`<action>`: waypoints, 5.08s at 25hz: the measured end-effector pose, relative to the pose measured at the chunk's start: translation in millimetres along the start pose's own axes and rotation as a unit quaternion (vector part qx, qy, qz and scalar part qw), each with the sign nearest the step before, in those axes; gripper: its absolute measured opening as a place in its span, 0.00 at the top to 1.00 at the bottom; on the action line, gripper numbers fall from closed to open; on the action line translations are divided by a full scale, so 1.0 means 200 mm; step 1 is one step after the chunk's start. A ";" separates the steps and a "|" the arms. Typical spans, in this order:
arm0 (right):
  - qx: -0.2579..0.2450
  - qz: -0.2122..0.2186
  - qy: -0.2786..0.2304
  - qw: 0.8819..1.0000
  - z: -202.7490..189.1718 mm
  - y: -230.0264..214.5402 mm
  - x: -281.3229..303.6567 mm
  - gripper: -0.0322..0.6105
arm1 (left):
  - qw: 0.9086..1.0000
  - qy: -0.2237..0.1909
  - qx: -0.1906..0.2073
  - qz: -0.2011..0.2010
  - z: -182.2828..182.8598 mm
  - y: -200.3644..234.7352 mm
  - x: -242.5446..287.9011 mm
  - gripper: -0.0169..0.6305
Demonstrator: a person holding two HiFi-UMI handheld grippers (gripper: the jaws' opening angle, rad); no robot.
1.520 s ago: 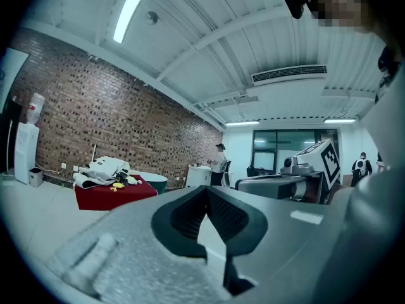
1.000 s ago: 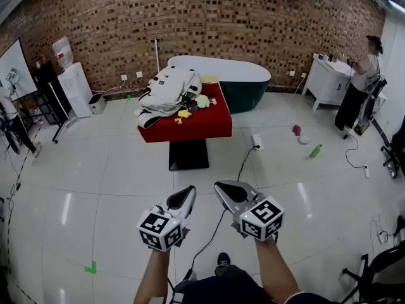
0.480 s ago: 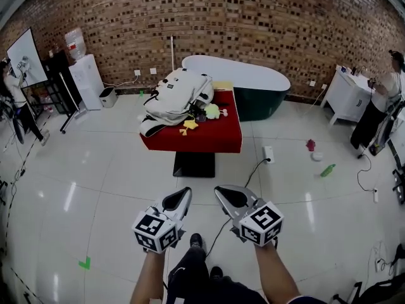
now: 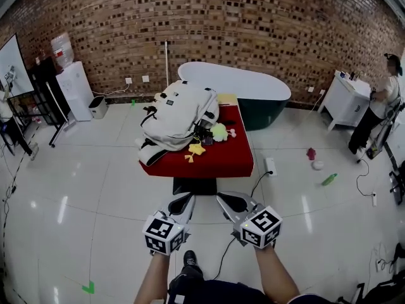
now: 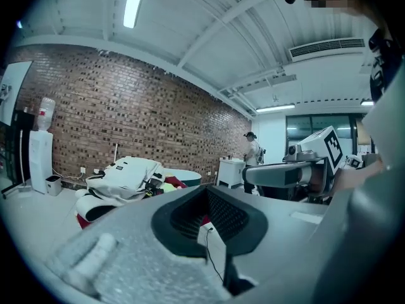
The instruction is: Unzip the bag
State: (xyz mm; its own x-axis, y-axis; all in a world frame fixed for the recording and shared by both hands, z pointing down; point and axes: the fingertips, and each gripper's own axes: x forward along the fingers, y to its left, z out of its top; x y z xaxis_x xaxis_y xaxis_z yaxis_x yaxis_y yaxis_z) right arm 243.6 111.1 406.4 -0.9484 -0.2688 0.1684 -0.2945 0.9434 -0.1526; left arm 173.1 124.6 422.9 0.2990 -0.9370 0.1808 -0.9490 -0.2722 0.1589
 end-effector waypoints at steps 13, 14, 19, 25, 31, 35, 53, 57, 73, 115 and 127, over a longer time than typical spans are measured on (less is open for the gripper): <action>-0.015 -0.049 0.064 0.997 -0.08 -0.34 0.72 0.94 | 0.999 0.035 0.006 -0.015 -0.08 0.76 0.36 0.97; -0.011 -0.048 0.068 0.996 -0.10 -0.37 0.76 0.94 | 0.999 0.039 0.006 -0.012 -0.10 0.81 0.39 0.97; -0.009 -0.046 0.090 0.995 -0.20 -0.59 0.99 0.94 | 0.998 0.065 0.018 0.007 -0.14 1.08 0.55 0.97; -0.033 -0.023 0.130 0.991 -0.25 -0.89 1.29 0.80 | 0.992 0.104 0.064 0.042 -0.14 1.44 0.75 0.97; -0.074 -0.012 0.187 0.980 -0.38 -1.11 1.49 0.80 | 0.972 0.185 0.144 0.021 -0.24 1.65 0.89 0.79; -0.084 -0.023 0.229 0.970 -0.50 -1.23 1.56 0.76 | 0.942 0.234 0.241 -0.015 -0.33 1.75 0.90 0.71; -0.211 -0.023 0.399 0.892 -0.82 -1.42 1.74 0.83 | 0.843 0.351 0.324 -0.248 -0.64 1.91 0.98 0.73; -0.212 -0.024 0.397 0.893 -0.83 -1.43 1.75 0.79 | 0.851 0.344 0.315 -0.240 -0.59 1.90 1.00 0.78; 0.083 -0.011 0.396 0.914 -0.61 -1.22 1.64 0.91 | 0.860 0.313 0.323 -0.243 -0.48 1.84 0.97 0.86; 0.181 -0.072 0.331 0.923 -0.47 -1.16 1.33 0.93 | 0.868 0.297 0.282 -0.279 -0.54 1.38 1.12 0.87; 0.150 -0.098 0.306 0.935 -0.48 -0.94 1.40 0.93 | 0.872 0.285 0.280 -0.282 -0.58 1.41 1.11 0.86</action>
State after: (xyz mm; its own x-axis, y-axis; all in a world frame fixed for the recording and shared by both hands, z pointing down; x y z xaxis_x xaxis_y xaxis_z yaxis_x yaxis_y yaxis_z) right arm 45.7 -123.5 576.3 -0.6544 -0.1824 0.7338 -0.5624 0.7661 -0.3111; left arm -16.8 -135.1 619.9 0.5828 -0.4020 0.7062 -0.4880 -0.8680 -0.0914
